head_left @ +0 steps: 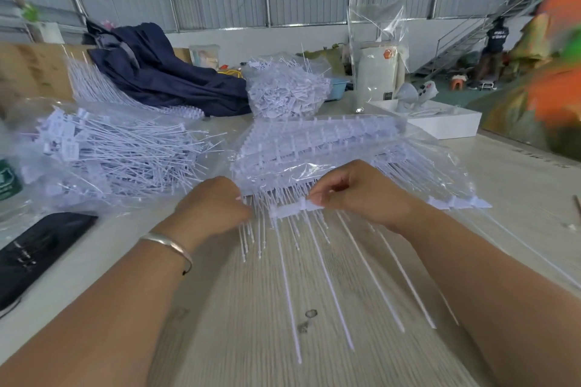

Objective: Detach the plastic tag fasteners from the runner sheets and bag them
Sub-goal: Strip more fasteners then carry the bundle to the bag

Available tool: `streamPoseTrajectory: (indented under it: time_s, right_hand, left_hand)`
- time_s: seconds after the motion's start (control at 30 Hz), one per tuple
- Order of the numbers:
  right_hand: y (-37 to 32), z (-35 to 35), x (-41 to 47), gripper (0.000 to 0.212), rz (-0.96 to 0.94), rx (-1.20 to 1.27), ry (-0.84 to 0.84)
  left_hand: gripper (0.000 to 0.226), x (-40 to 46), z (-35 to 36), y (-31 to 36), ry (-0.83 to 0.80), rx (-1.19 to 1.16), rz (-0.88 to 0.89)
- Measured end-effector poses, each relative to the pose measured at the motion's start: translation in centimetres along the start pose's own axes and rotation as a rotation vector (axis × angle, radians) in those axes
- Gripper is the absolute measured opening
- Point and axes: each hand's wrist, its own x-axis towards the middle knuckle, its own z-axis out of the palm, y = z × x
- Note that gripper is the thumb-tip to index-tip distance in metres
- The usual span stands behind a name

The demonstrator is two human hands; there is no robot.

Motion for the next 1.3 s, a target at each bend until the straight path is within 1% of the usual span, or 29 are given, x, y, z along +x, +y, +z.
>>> streamPoseTrajectory:
  time_s: [0.07,0.1,0.13,0.23,0.3,0.37,0.43,0.53,0.63,0.73,0.87,0.9,0.97,1.0,1.07,1.13,1.23,1.3]
  right_hand:
    - [0.1,-0.3,0.0,0.01,-0.018,0.004,0.091]
    - [0.1,-0.3,0.0,0.009,-0.018,-0.012,0.124]
    - [0.1,-0.2,0.1,0.008,-0.012,-0.028,0.143]
    - [0.1,0.2,0.1,0.012,0.0,-0.013,0.161]
    - [0.0,0.4,0.1,0.016,-0.002,-0.001,0.169]
    - [0.0,0.5,0.1,0.018,0.004,-0.003,0.177]
    - [0.1,0.4,0.1,0.017,0.009,-0.008,0.183]
    - [0.0,0.3,0.0,0.015,0.015,-0.038,0.17]
    - [0.0,0.3,0.0,0.013,0.009,-0.051,0.158]
    - [0.1,0.3,0.0,0.011,-0.022,-0.103,0.148]
    - [0.4,0.3,0.3,0.01,-0.051,-0.253,0.154]
    - [0.4,0.2,0.3,0.009,-0.063,-0.248,0.158]
    - [0.1,0.2,0.2,0.009,-0.091,-0.197,0.161]
    - [0.0,0.2,0.1,0.01,-0.1,-0.18,0.161]
    - [-0.1,0.3,0.1,0.012,-0.115,-0.159,0.165]
    - [-0.3,0.3,0.0,0.014,-0.147,-0.11,0.189]
    - [-0.8,0.0,-0.1,0.015,-0.25,-0.107,0.275]
    - [-1.0,0.0,-0.2,0.015,-0.354,-0.235,0.354]
  left_hand:
    - [0.043,0.1,0.1,0.5,-0.047,-0.308,-0.028]
    - [0.036,0.1,0.2,0.8,-0.069,-0.44,-0.039]
    - [0.03,0.0,0.3,1.2,-0.081,-0.546,-0.058]
    - [0.031,0.0,0.6,1.6,-0.119,-0.854,-0.161]
    - [0.027,0.0,0.4,1.8,-0.226,-1.09,-0.272]
    - [0.035,-0.1,0.4,2.0,-0.352,-1.249,-0.369]
    - [0.042,-0.1,0.7,2.0,-0.39,-1.262,-0.376]
    - [0.045,-0.3,0.8,2.2,-0.365,-1.217,-0.29]
    - [0.025,-0.7,0.6,2.4,-0.345,-1.141,-0.188]
    - [0.019,-0.7,0.7,2.2,-0.311,-1.093,-0.166]
    - [0.019,-0.7,0.7,2.4,-0.369,-1.169,-0.168]
    - [0.022,-0.6,0.7,2.4,-0.376,-1.189,-0.172]
    - [0.037,-0.5,0.7,2.5,-0.355,-1.176,-0.175]
    - [0.039,-0.5,0.8,2.5,-0.34,-1.157,-0.169]
    - [0.029,-0.6,0.7,2.5,-0.346,-1.157,-0.151]
    - [0.019,-0.6,0.5,2.2,-0.399,-1.228,-0.12]
    - [0.02,-0.5,0.4,1.7,-0.489,-1.358,-0.1]
    - [0.025,-0.5,0.5,1.6,-0.502,-1.369,-0.099]
